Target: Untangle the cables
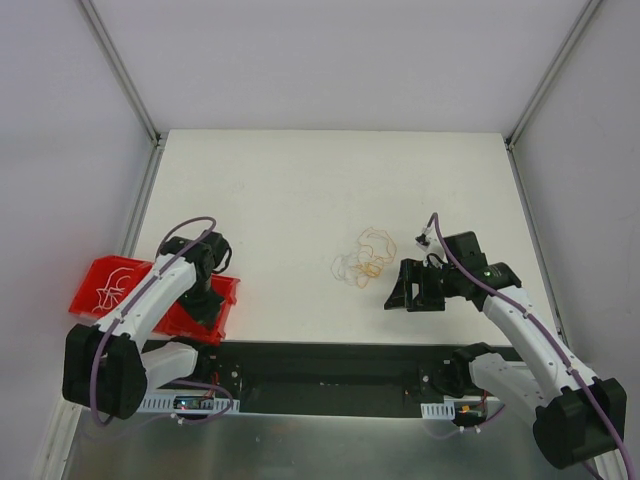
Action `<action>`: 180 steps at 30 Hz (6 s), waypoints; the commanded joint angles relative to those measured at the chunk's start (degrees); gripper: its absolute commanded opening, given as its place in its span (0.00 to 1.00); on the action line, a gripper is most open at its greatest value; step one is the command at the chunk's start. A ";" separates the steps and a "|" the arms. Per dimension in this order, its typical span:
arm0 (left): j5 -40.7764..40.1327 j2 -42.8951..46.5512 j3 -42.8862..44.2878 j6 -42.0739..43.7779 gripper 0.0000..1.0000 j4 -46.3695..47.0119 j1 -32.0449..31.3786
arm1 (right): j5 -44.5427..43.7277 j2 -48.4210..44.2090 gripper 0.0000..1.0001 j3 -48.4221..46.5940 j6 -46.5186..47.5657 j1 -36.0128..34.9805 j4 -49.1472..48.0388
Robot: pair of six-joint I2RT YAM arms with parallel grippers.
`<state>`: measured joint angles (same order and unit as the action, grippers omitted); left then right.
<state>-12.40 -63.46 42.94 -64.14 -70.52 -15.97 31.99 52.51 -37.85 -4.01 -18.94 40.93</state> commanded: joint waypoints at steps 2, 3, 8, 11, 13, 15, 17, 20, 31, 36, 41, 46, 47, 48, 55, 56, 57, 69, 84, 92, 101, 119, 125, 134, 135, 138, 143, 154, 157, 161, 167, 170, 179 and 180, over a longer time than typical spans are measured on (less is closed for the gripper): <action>5.02 -6.31 0.03 2.52 0.00 4.87 3.30 | 0.62 -0.22 0.79 0.23 0.23 0.48 -0.94; 4.41 -7.72 0.65 3.48 0.00 4.87 4.01 | 0.62 -0.30 0.79 0.32 0.23 0.48 -0.94; 2.83 -10.98 3.90 5.08 0.07 2.50 6.39 | 0.53 -1.01 0.79 0.40 0.23 0.39 -1.11; 2.73 -8.18 6.97 4.29 0.26 -0.49 6.39 | 0.18 -1.10 0.80 0.49 0.23 0.48 -0.94; 4.40 -5.28 9.52 4.99 0.46 -1.37 6.39 | -0.08 -1.01 0.79 0.49 0.23 0.39 -1.11; 4.67 -2.82 12.94 4.99 0.61 -3.38 6.56 | -0.26 -0.75 0.79 0.40 0.32 0.39 -0.94; 3.62 -2.28 16.98 5.16 0.67 -5.84 6.74 | -0.26 -0.57 0.79 0.40 0.32 0.39 -1.02; 0.99 -2.72 21.65 5.52 0.75 -8.66 6.91 | -0.17 -0.39 0.79 0.32 0.41 0.48 -1.02; 0.46 -8.59 23.50 13.59 0.68 -0.59 9.90 | -0.26 -0.57 0.79 0.32 0.14 0.48 -1.11; -10.25 -19.92 27.54 27.29 0.59 2.14 10.43 | -0.43 -1.09 0.79 0.49 -0.03 0.57 -0.94; -15.10 -29.61 32.03 33.28 0.48 3.27 10.34 | -0.52 -1.10 0.79 0.23 -0.03 0.57 -0.85; -12.21 -32.60 33.00 35.92 0.42 5.66 10.17 | -0.61 -0.92 0.79 0.23 0.06 0.57 -0.67; -11.86 -33.30 32.83 35.93 0.42 5.92 9.99 | -0.70 -0.83 0.79 0.23 0.14 0.66 -0.67; -11.85 -34.00 32.39 35.84 0.42 5.92 9.82 | -0.61 -0.74 0.79 0.14 0.14 0.66 -0.67; -9.31 -36.21 29.31 36.01 0.45 7.76 7.27 | -0.52 -0.48 0.79 0.14 0.23 0.57 -0.76; -8.96 -36.29 28.79 36.01 0.44 8.03 7.09 | -0.52 -0.48 0.79 0.23 0.23 0.57 -0.85; -9.13 -36.29 28.52 35.84 0.43 7.94 7.09 | -0.52 -0.48 0.79 0.32 0.23 0.57 -0.85; -10.29 -22.07 23.52 26.97 0.00 0.83 6.74 | -0.35 0.14 0.79 0.23 0.50 0.57 -1.02; 18.12 -9.75 3.38 18.35 0.00 10.49 6.65 | 0.36 0.84 0.79 0.14 0.14 0.66 -1.29; 4.86 -8.44 9.17 14.39 0.44 3.91 6.74 | -0.08 -0.65 0.79 0.23 0.23 0.66 -0.41; 8.79 -5.18 19.19 17.11 0.63 2.40 6.74 | -0.61 0.05 0.79 -0.39 -0.03 0.66 -0.59; 6.17 -33.81 38.26 41.55 0.61 4.96 6.74 | -2.19 -3.73 0.79 1.11 -5.48 0.75 -1.47; 7.04 -43.49 40.38 42.43 0.59 7.06 6.65 | -3.51 -6.89 0.79 1.72 -6.62 0.66 -0.15; 8.45 -46.41 35.29 44.45 0.36 9.17 4.81 | -5.44 -8.91 0.79 1.54 -8.91 0.66 0.03; 8.19 -45.88 34.33 44.45 0.36 9.26 4.54 | -5.88 -9.53 0.79 1.81 -9.00 0.66 0.12; 8.80 -44.39 32.13 45.24 0.37 9.44 3.75 | -6.41 -10.06 0.79 3.04 -9.35 0.66 -0.32; 7.13 -43.06 28.79 45.68 0.38 10.14 3.57 | -5.09 -8.83 0.79 3.74 -10.67 0.66 -2.08; 3.09 -28.84 29.13 41.91 0.00 12.43 3.13 | -4.21 -7.86 0.79 3.04 -10.58 0.74 -2.88; 5.01 -22.25 26.25 34.89 0.00 8.57 3.13 | -4.39 -7.34 0.79 2.95 -10.05 0.66 -2.17; 12.30 -13.29 15.01 26.72 0.00 8.47 3.13 | -3.51 -6.81 0.79 4.71 -10.93 0.66 -5.67; 15.32 -0.37 4.27 15.91 0.00 11.80 3.31 | -2.19 -6.11 0.78 4.89 -11.55 0.57 -7.44; 16.08 1.15 1.37 12.29 0.00 15.49 4.80 | -2.28 -4.62 0.79 3.58 -10.41 0.66 -5.78; 18.92 -21.68 7.15 15.00 0.00 23.76 7.79 | -0.88 -4.25 0.78 1.19 -9.17 0.74 -3.93; 18.39 -23.79 8.29 15.10 0.00 23.85 7.97 | -0.79 -4.78 0.78 1.19 -9.09 0.66 -3.93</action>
<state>5.74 -80.97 46.78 -48.88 -49.69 -8.86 29.34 49.19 -33.76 -13.91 -18.57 36.03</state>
